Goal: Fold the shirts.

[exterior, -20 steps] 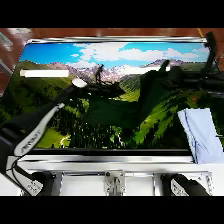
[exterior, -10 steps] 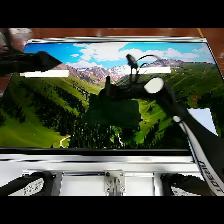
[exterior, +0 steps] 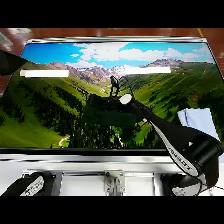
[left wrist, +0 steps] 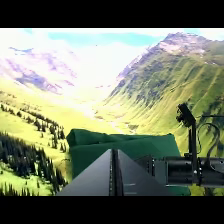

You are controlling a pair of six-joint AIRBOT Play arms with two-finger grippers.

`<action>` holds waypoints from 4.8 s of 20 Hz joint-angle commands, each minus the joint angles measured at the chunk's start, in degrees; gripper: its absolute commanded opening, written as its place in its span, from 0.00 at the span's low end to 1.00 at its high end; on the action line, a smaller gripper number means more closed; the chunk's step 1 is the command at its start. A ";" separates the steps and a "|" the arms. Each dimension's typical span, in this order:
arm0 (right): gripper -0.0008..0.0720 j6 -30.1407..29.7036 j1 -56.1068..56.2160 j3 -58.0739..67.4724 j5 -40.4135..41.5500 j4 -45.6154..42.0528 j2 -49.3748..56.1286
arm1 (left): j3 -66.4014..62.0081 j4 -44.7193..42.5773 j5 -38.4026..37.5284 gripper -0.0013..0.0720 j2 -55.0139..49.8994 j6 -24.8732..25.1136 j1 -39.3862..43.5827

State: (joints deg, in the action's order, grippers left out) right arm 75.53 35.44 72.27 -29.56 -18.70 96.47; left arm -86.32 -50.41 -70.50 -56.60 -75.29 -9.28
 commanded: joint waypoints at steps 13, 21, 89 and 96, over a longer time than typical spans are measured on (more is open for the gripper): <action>0.96 10.10 -32.74 -3.32 -39.65 -40.26 -2.34 | 1.88 -0.63 -0.63 0.08 -0.04 -0.42 -0.39; 0.75 3.19 -29.62 -3.34 -30.36 -20.68 8.48 | 2.12 -0.66 -0.61 0.08 -1.07 -1.84 -0.33; 0.92 14.64 -45.62 -1.46 -50.95 -61.05 -26.60 | 2.12 -36.63 -12.15 0.94 -24.22 -16.98 30.38; 0.92 14.64 -45.64 -1.44 -50.95 -61.13 -26.45 | 2.10 -36.63 -12.09 0.94 -24.44 -16.96 30.38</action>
State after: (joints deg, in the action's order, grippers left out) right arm 90.19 -10.37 70.78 -80.14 -80.03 69.71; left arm -84.20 -86.83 -82.48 -80.79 -92.20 21.02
